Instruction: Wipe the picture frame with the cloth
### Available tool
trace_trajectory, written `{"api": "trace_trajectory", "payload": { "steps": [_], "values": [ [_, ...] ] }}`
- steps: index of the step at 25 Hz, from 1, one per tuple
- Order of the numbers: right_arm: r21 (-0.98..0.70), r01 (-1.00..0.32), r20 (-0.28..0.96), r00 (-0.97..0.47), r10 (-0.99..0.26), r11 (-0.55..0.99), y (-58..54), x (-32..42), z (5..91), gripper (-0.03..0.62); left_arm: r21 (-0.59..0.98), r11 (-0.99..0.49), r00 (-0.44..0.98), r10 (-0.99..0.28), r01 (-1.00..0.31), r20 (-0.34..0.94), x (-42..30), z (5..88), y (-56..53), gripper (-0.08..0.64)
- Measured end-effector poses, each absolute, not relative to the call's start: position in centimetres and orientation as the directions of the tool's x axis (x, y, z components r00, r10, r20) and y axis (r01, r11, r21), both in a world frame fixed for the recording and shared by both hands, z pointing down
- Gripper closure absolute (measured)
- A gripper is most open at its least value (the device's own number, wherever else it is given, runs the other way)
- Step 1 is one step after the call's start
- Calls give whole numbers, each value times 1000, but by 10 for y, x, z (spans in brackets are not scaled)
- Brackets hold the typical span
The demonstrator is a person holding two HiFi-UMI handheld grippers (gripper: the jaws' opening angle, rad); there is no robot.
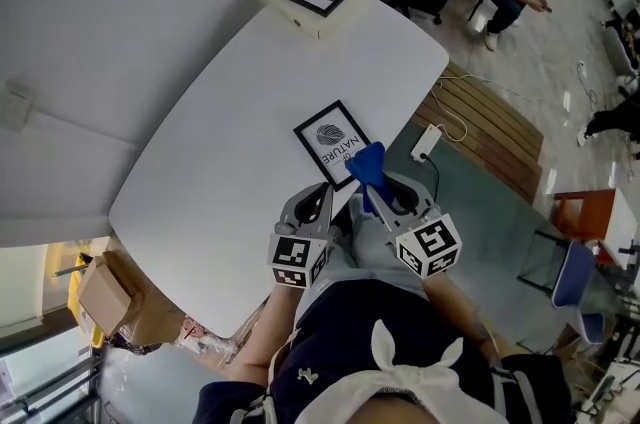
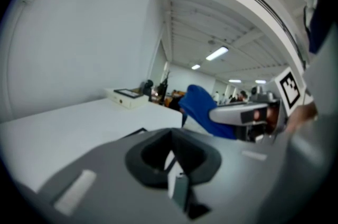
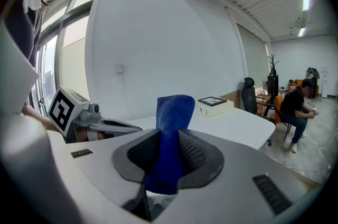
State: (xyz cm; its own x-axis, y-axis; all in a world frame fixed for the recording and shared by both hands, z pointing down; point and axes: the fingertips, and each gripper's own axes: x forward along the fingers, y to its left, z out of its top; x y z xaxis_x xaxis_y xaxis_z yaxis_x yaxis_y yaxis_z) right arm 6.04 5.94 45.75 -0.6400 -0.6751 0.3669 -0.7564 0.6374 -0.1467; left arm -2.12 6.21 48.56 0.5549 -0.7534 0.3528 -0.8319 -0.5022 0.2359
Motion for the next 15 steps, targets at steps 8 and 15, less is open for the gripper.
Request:
{"api": "trace_trajectory", "payload": {
  "steps": [8,15],
  "values": [
    [-154,-697,388,-695,-606,701,22,48,466,500,253,-439,506,-769,-862,390,-27,502,31,555],
    [-153,-644,403,-734,-547,750,-14,38,470,500,240,-390,458,-781,-889,424,-36,510,-1,555]
  ]
}}
